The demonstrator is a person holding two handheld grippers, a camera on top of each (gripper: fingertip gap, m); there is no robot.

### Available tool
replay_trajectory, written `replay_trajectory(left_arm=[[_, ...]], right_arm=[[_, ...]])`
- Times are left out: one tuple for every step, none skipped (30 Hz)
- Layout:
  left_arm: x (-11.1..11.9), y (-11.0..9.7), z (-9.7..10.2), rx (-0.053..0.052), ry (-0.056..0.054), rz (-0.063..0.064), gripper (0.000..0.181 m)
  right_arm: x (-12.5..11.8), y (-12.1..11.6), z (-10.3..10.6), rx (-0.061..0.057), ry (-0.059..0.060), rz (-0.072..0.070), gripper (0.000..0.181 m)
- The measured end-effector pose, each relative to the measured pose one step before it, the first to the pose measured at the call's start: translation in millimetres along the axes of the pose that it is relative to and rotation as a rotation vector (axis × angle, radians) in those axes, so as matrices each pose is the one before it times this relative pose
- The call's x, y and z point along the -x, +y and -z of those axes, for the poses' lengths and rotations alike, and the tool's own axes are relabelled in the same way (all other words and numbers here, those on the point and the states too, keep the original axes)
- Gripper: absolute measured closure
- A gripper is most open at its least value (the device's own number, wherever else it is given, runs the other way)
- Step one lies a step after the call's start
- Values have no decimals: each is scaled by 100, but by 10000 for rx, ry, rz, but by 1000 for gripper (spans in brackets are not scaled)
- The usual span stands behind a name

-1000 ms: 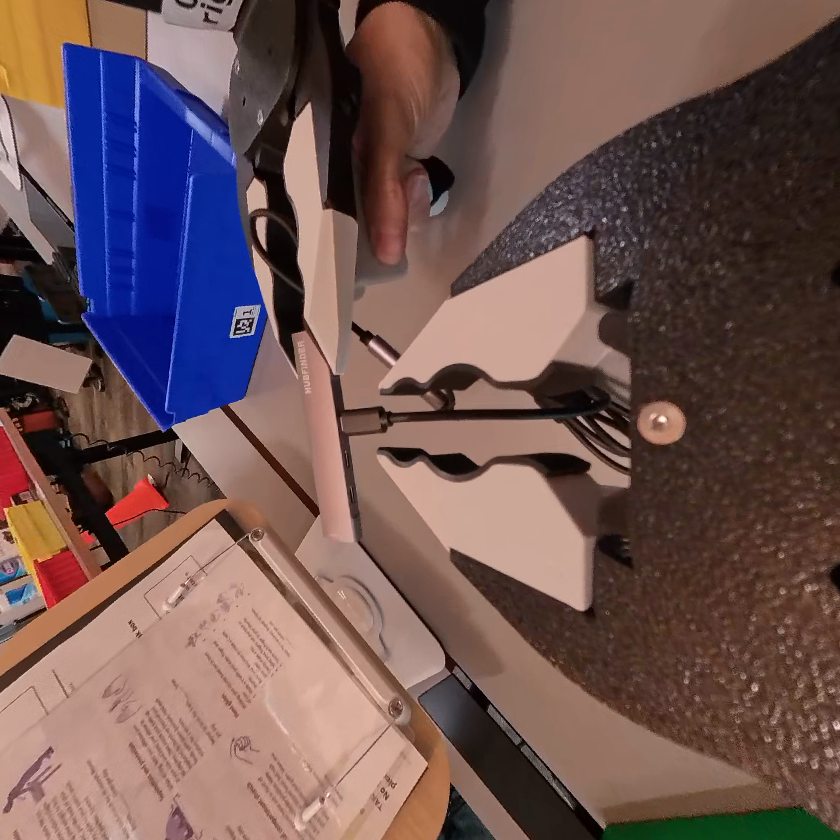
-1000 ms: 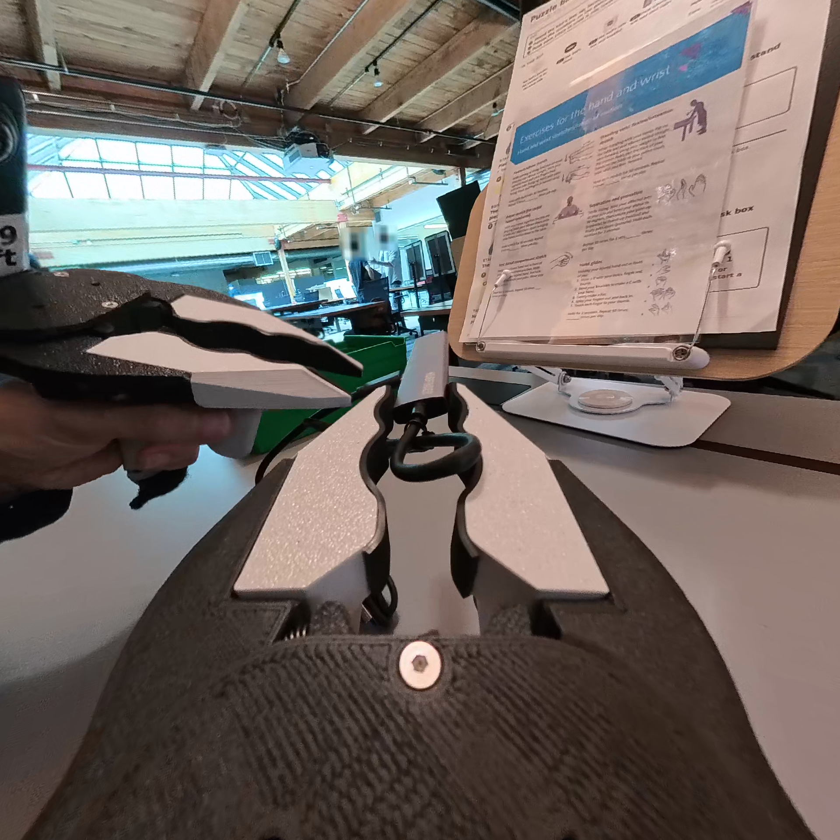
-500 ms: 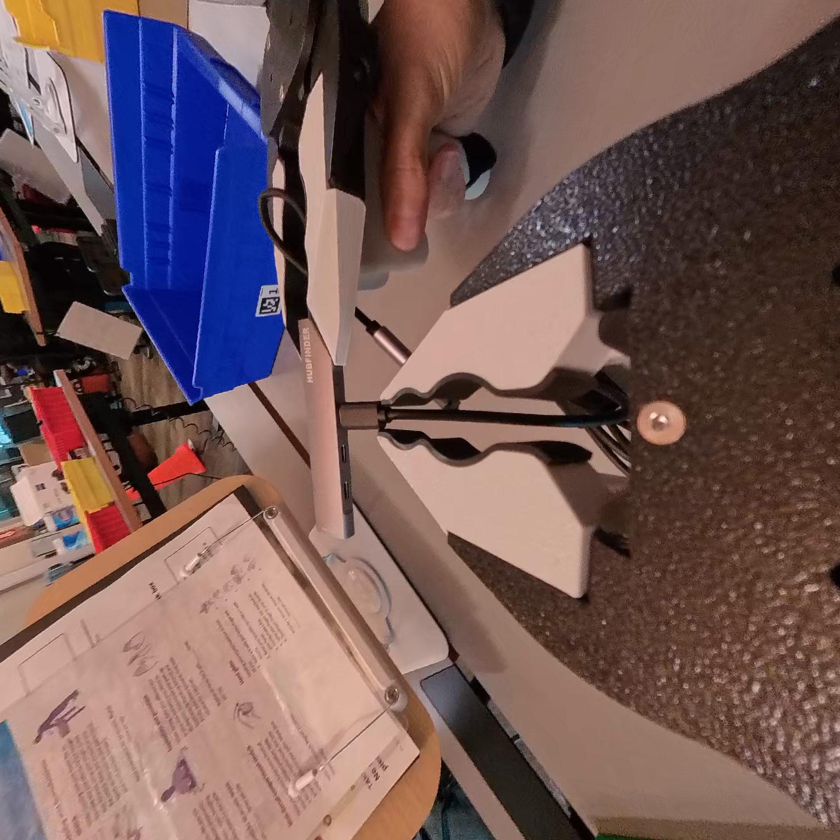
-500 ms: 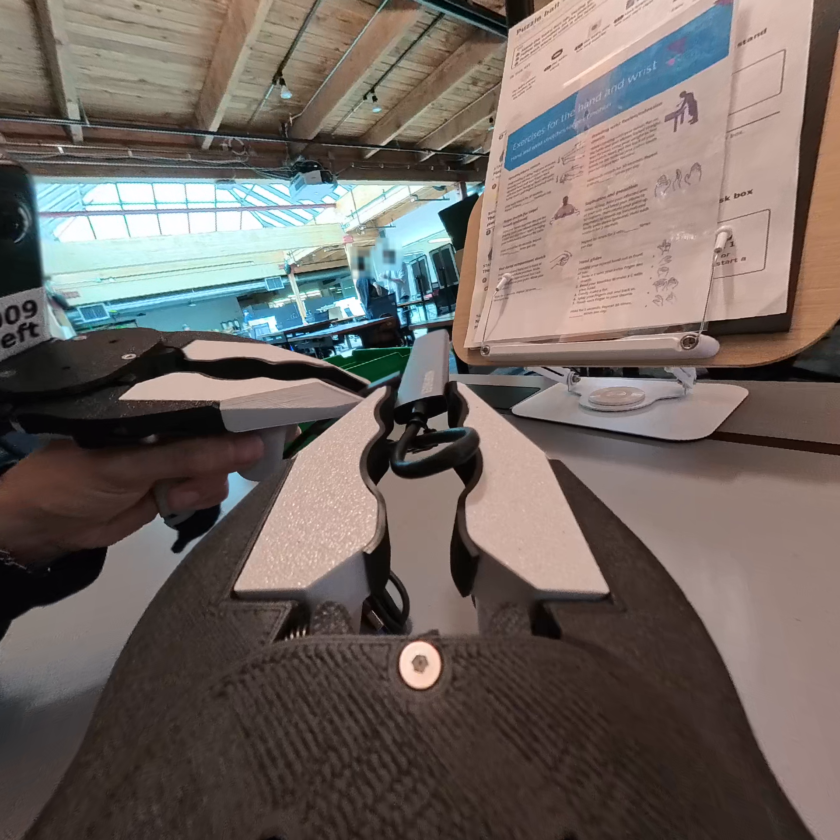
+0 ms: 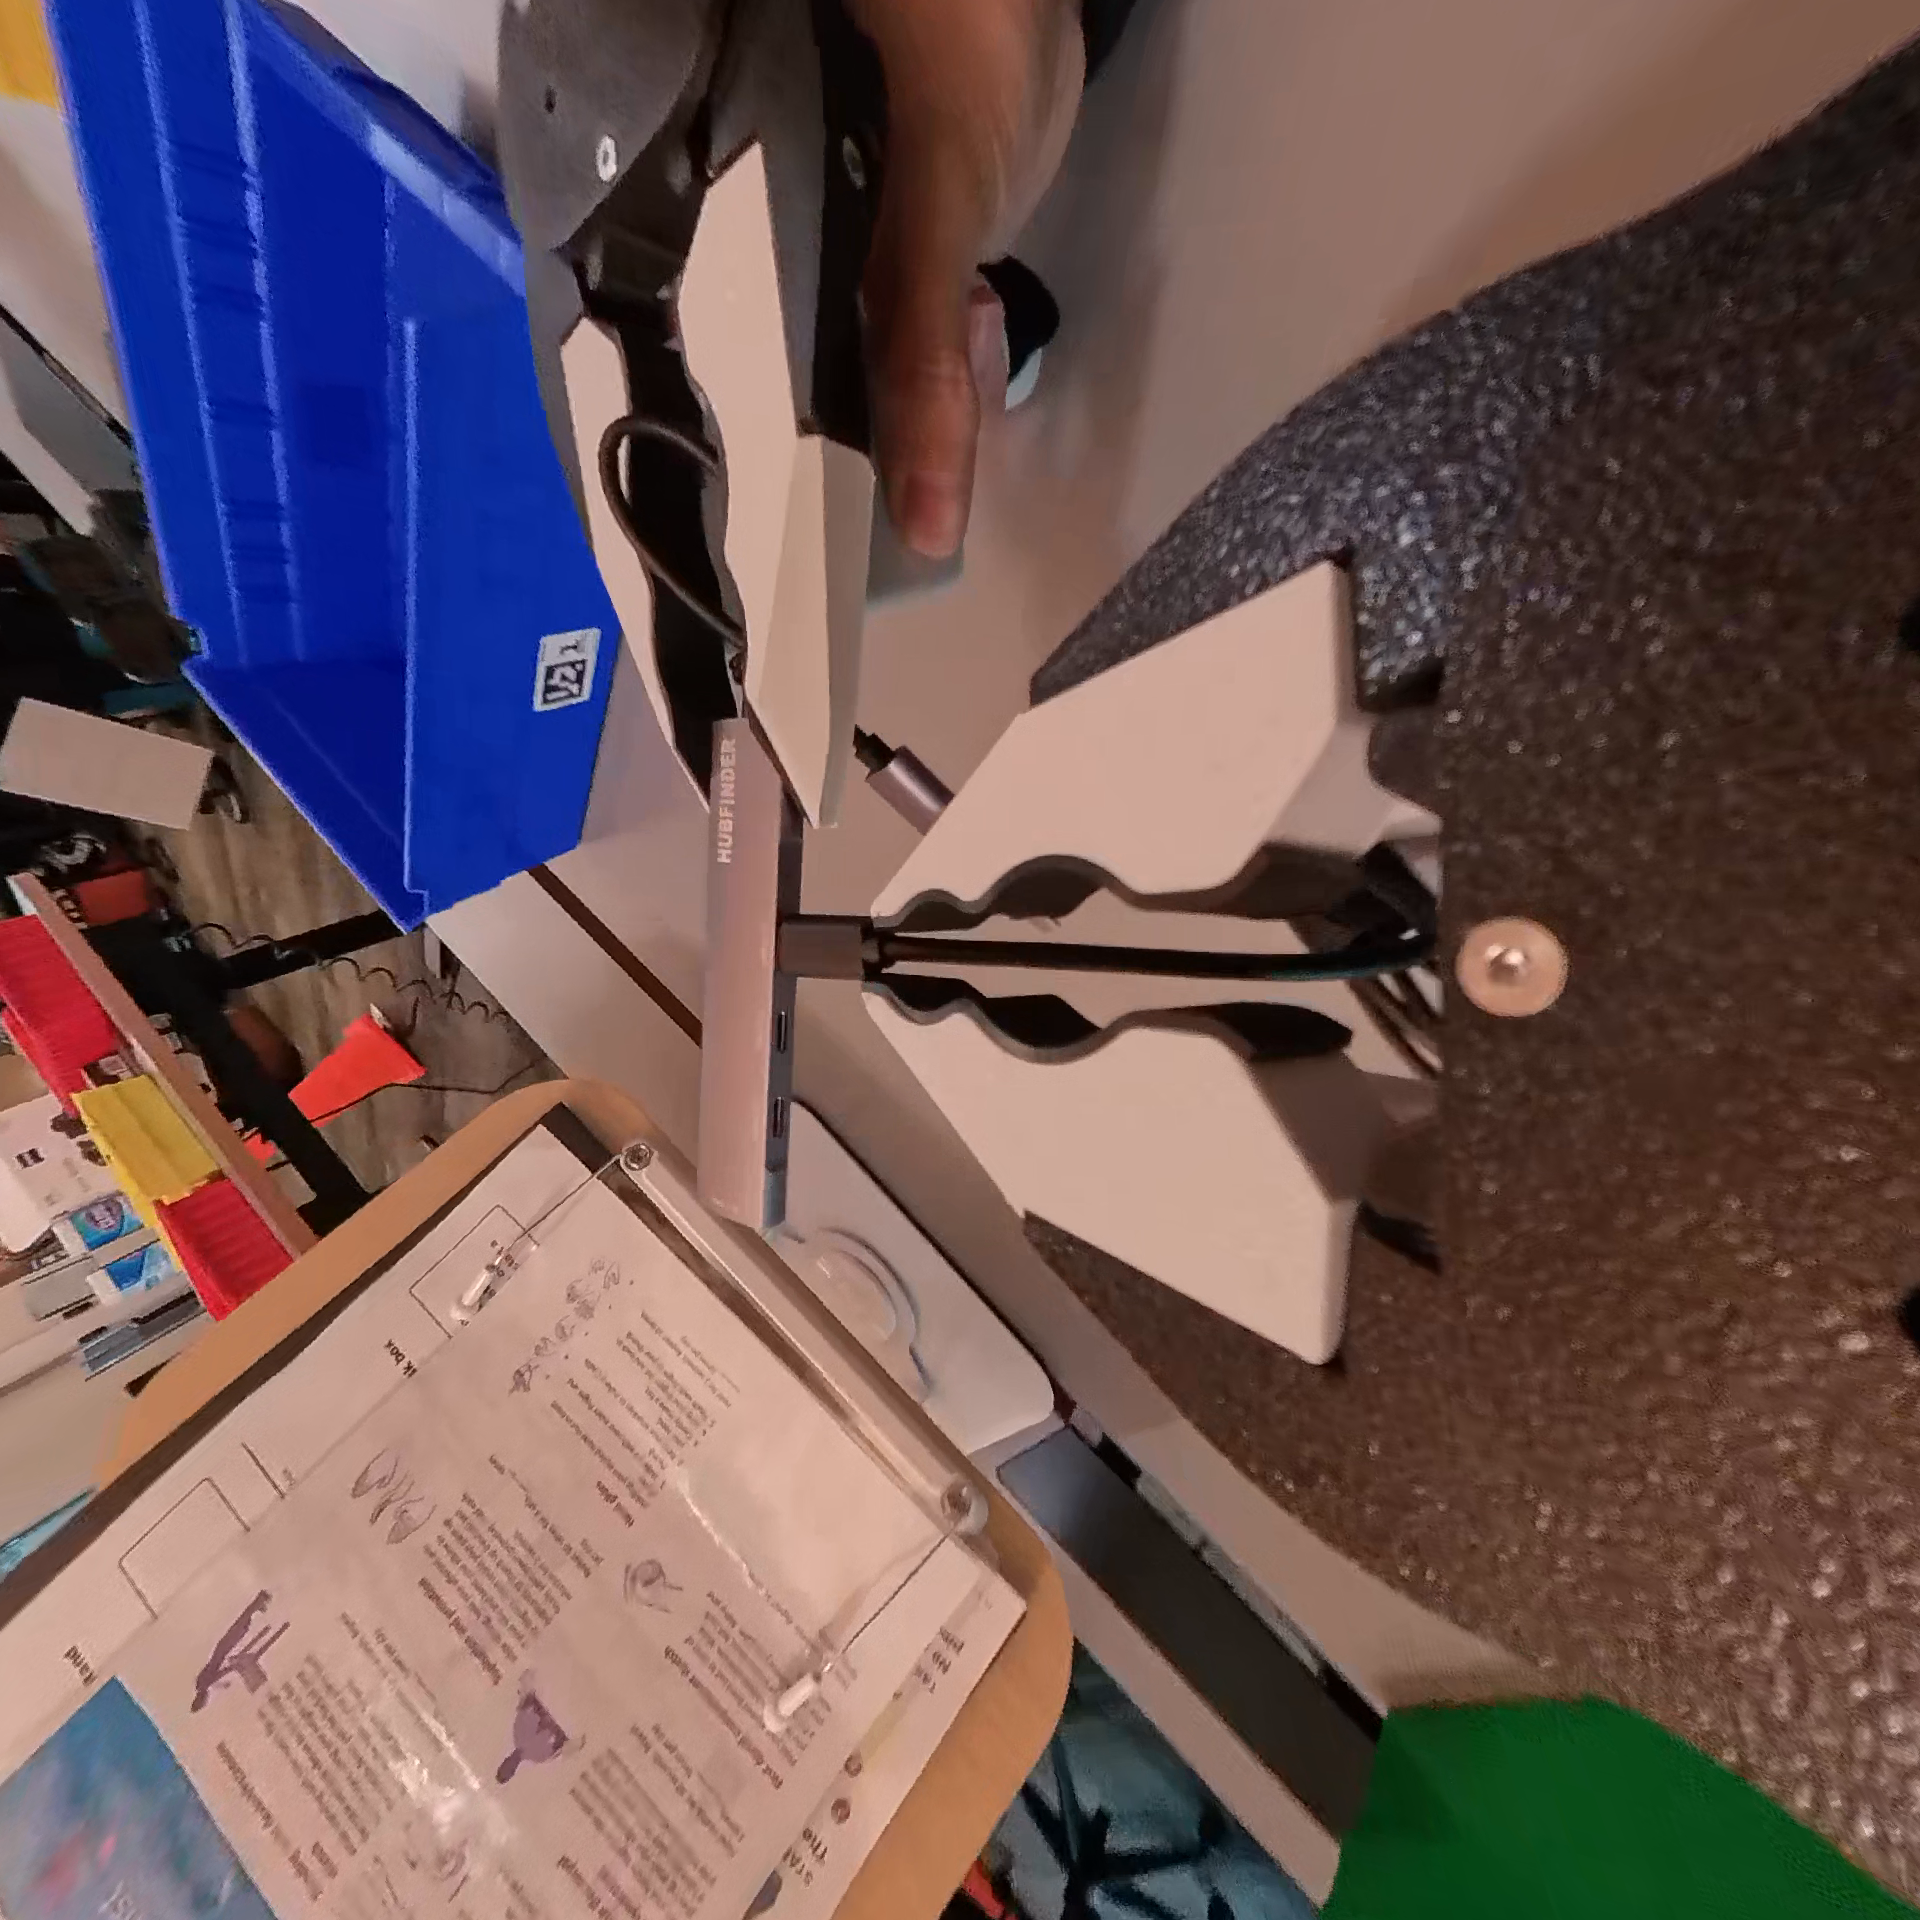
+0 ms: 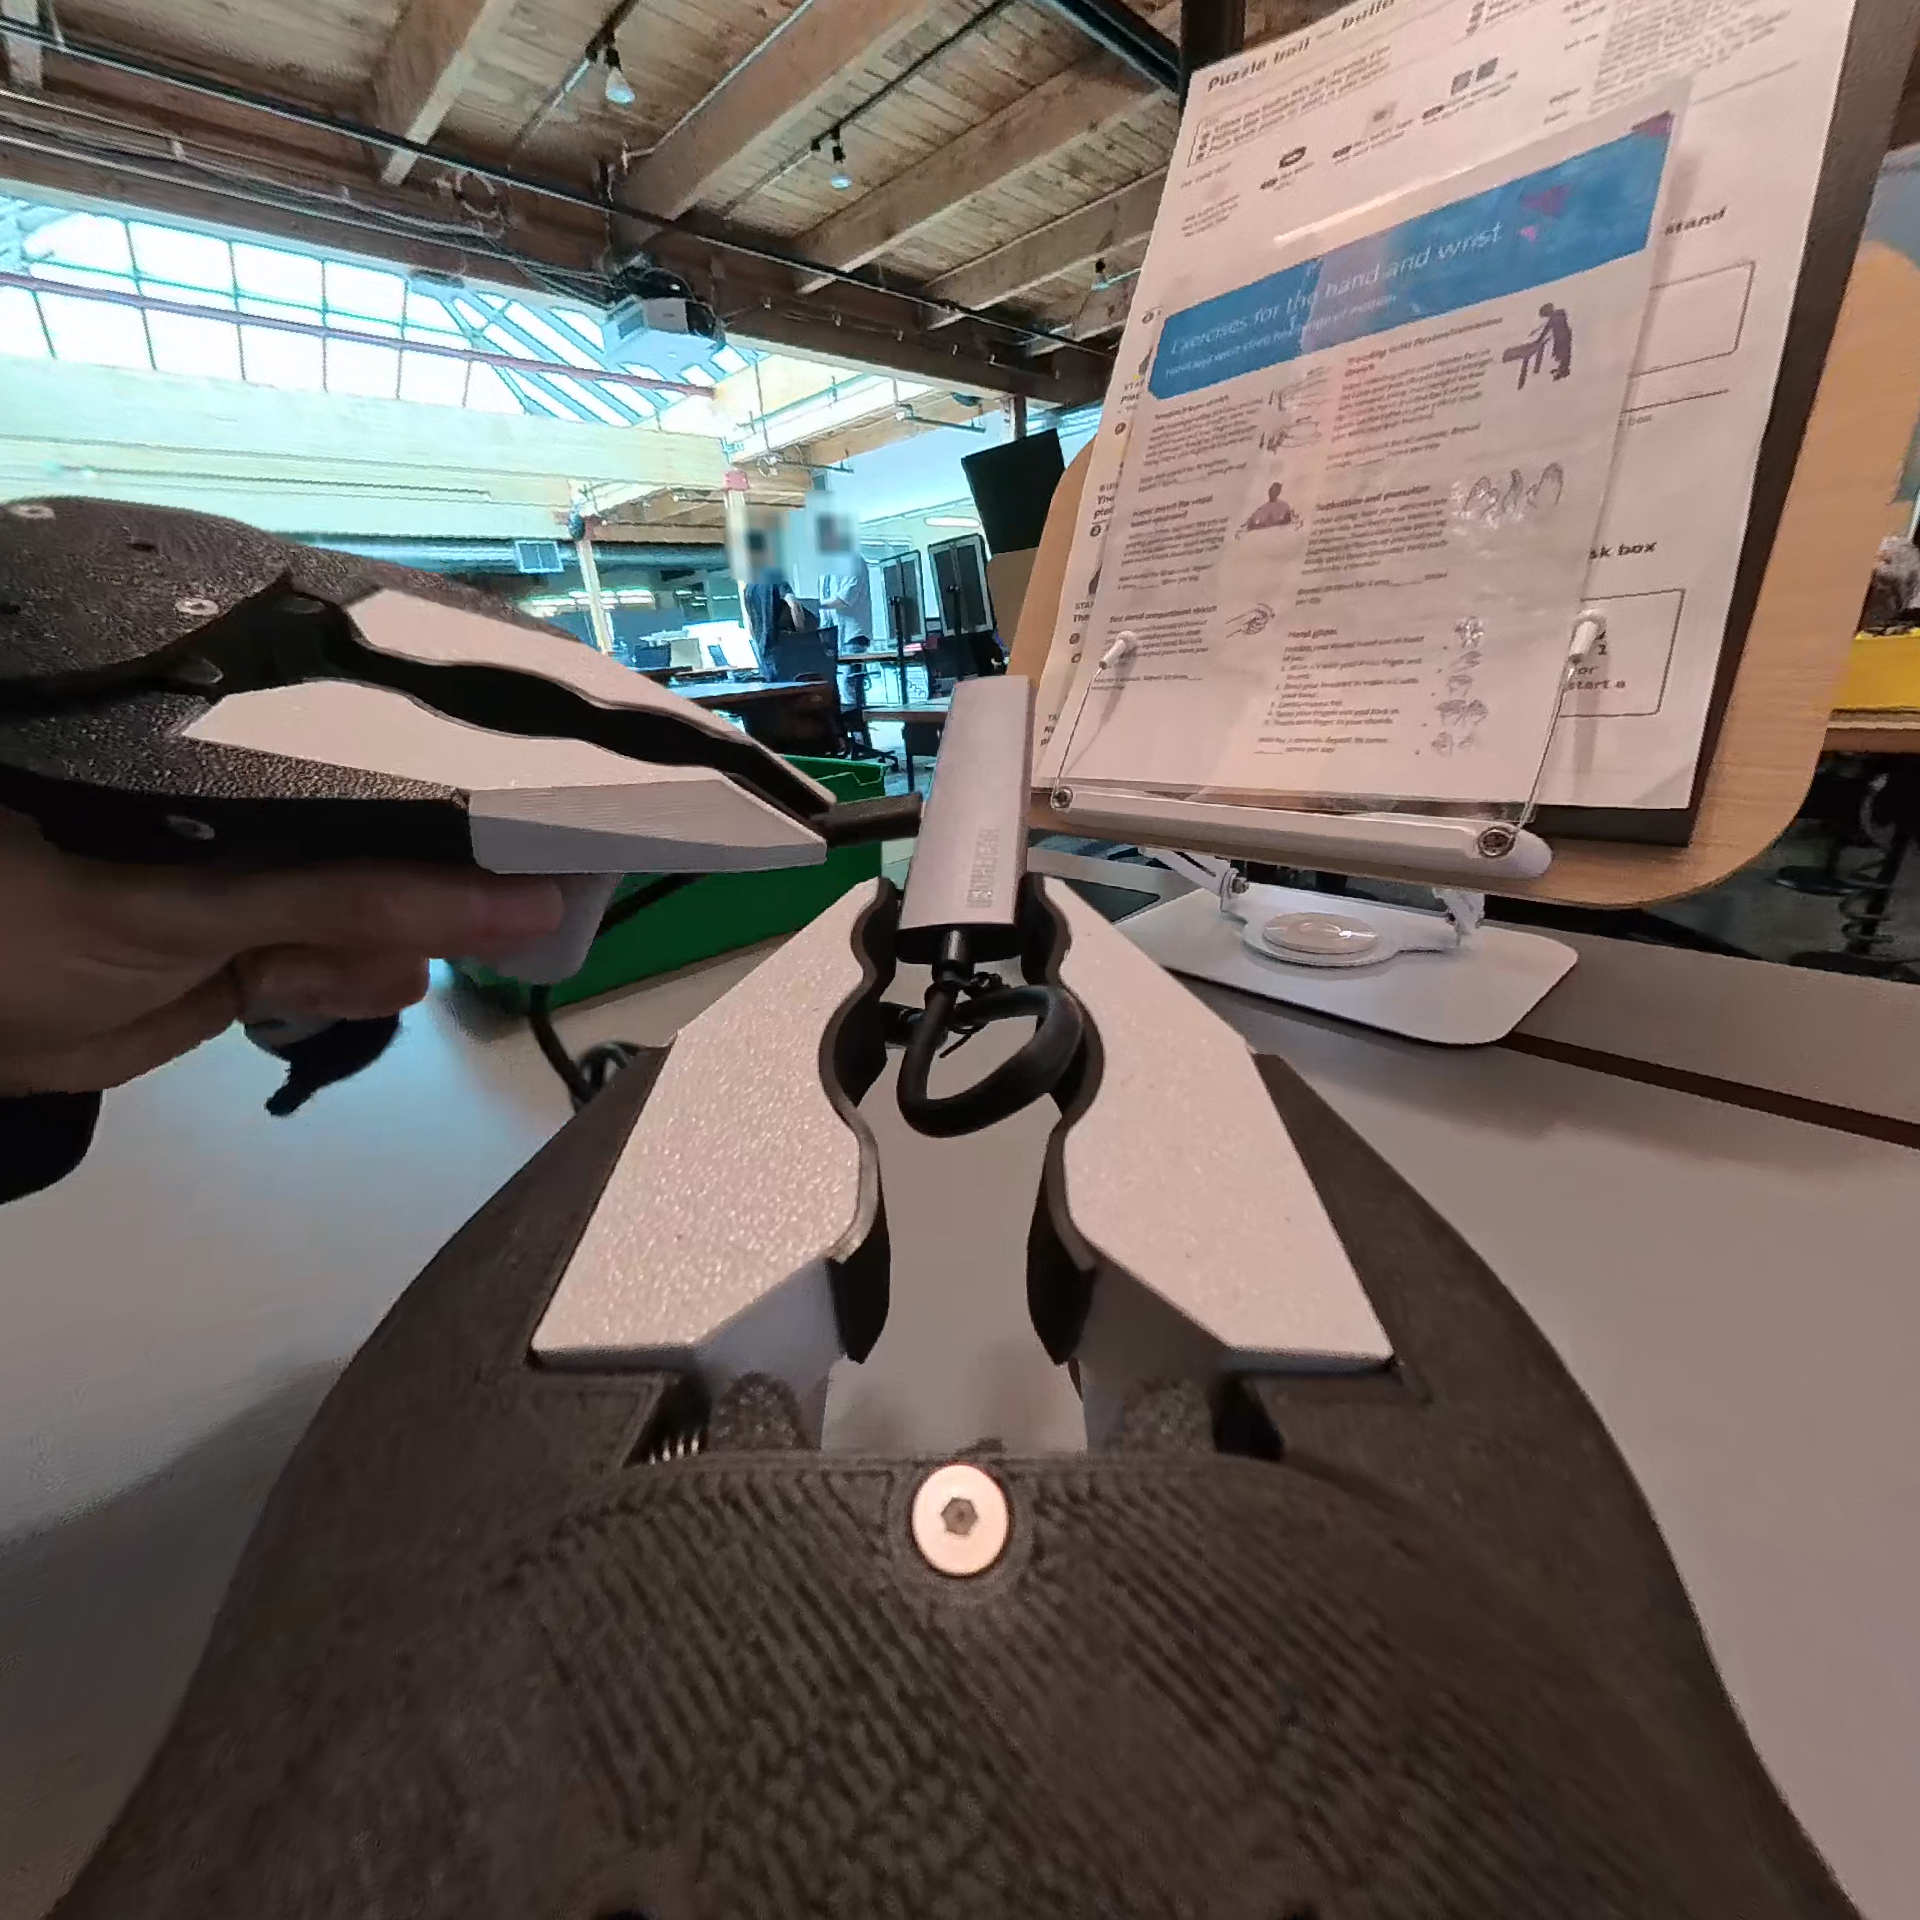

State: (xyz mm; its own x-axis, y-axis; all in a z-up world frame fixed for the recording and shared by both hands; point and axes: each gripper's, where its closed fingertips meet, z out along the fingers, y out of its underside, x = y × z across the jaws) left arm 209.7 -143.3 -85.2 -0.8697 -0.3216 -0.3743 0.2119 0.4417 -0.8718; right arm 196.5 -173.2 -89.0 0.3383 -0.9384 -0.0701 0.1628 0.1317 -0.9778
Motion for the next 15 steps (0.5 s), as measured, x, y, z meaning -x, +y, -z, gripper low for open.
replay_trajectory(left_arm=[[-9,223,-17,-3,84,294,176],[-22,346,-3,87,40,112,176],[-58,321,12,59,48,-53,175],[-101,153,82,-27,129,31,175],[-145,-72,243,-116,289,234,174],[-254,-237,388,-168,501,382,171],[-64,-327,506,-207,478,550,162],[577,-370,568,-199,190,735,154],[832,-537,572,-291,160,871,148],[972,-623,463,-324,176,1051,145],[906,-498,209,-234,243,1115,140],[563,-282,-72,-126,444,1052,131],[424,183,-278,170,472,961,129],[207,531,-418,388,463,740,125],[-231,457,-466,288,558,581,116]], right_arm=[[89,131,-36,88,-15,80,158],[87,180,-28,62,-38,127,158],[100,8,13,-36,-46,50,158],[114,-141,25,-93,-113,-74,159],[148,-247,29,-104,-188,-103,159],[2,-214,16,-63,-86,-82,159],[-295,-115,55,-36,128,6,159],[-144,-35,57,-1,10,-39,159],[29,-105,74,-54,-110,-112,159],[-30,-215,94,-137,-17,-94,159],[190,-240,42,-155,-153,-65,159],[472,-186,-35,-121,-319,-104,159],[488,-214,-64,-146,-251,-30,159],[592,-141,-85,-93,-276,80,159],[779,-23,-130,-3,-397,77,159]])
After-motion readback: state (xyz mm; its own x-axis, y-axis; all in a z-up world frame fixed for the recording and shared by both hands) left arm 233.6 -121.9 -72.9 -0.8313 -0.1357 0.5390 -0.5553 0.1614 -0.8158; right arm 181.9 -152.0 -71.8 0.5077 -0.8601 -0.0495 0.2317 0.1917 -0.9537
